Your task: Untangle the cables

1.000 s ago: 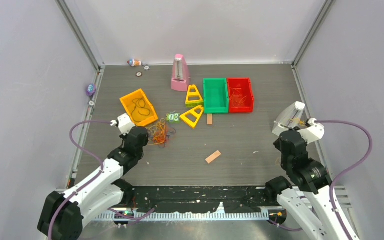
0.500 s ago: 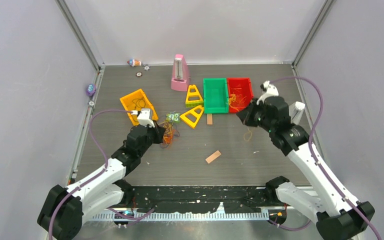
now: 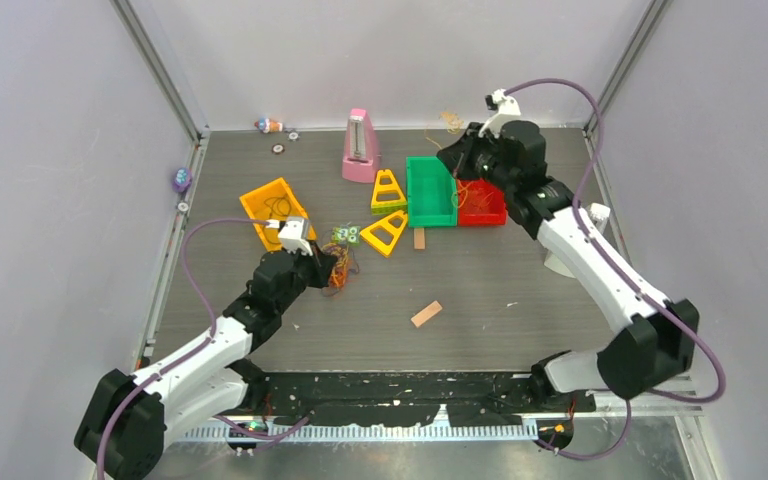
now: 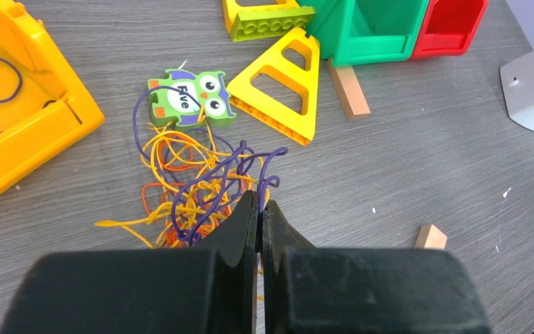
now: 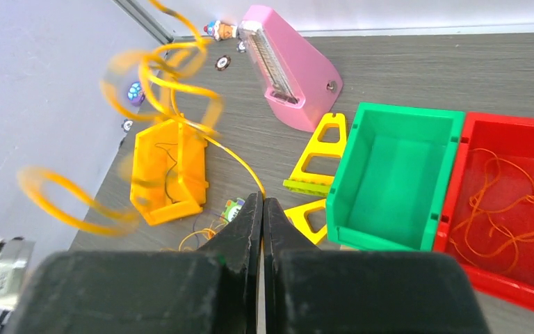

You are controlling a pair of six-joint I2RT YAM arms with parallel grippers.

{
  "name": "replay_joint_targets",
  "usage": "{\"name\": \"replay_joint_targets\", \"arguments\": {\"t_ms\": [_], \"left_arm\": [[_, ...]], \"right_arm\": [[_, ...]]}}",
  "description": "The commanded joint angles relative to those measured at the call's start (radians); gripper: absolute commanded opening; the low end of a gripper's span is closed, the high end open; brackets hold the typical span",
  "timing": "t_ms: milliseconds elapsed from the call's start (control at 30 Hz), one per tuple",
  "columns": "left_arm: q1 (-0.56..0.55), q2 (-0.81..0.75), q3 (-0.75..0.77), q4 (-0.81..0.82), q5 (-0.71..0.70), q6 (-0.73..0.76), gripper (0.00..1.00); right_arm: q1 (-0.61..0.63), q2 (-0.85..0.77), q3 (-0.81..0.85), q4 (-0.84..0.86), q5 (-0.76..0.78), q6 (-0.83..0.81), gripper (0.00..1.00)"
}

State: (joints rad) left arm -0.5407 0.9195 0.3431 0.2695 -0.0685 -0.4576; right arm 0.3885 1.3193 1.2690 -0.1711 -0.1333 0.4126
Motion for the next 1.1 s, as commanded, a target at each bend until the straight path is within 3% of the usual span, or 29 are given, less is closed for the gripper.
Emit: {"name": "replay_joint_targets", "arguments": {"t_ms": [0,100,200,267,700,867,1067], "left_arm": [[-0.003,-0.014,-0.005,0.063,0.016,0.025,0.00],[-0.003,-0.014,-0.005,0.063,0.019,0.024,0.00],[-0.004,-0.012,-0.006,0.068,0.023,0.022,0.00],[-0.004,-0.010,-0.005,0.069,0.028,0.023,0.00],[-0.004,-0.016,-0.010,0.073,0.032,0.021,0.00],[-0.004,-0.019,-0.010,0.073,0.033,0.022,0.00],[-0.005,-0.013,-0.007,0.074,0.041,0.019,0.00]], "right_arm": [[-0.001,0.106,0.051,0.161,-0.036,-0.003,0.05],[0.000,0.176,0.044,0.217,-0.091,0.007,0.05],[0.000,0.205,-0.044,0.450,-0.142,0.005,0.05],[-0.002,0.245,-0.072,0.520,-0.128,-0.009,0.05],[-0.036,0.515,-0.139,0.720,-0.131,0.024,0.05],[-0.069,0.545,-0.203,0.665,-0.076,0.104,0.05],[-0.071,0.529,-0.237,0.407,0.060,0.099,0.05]]}}
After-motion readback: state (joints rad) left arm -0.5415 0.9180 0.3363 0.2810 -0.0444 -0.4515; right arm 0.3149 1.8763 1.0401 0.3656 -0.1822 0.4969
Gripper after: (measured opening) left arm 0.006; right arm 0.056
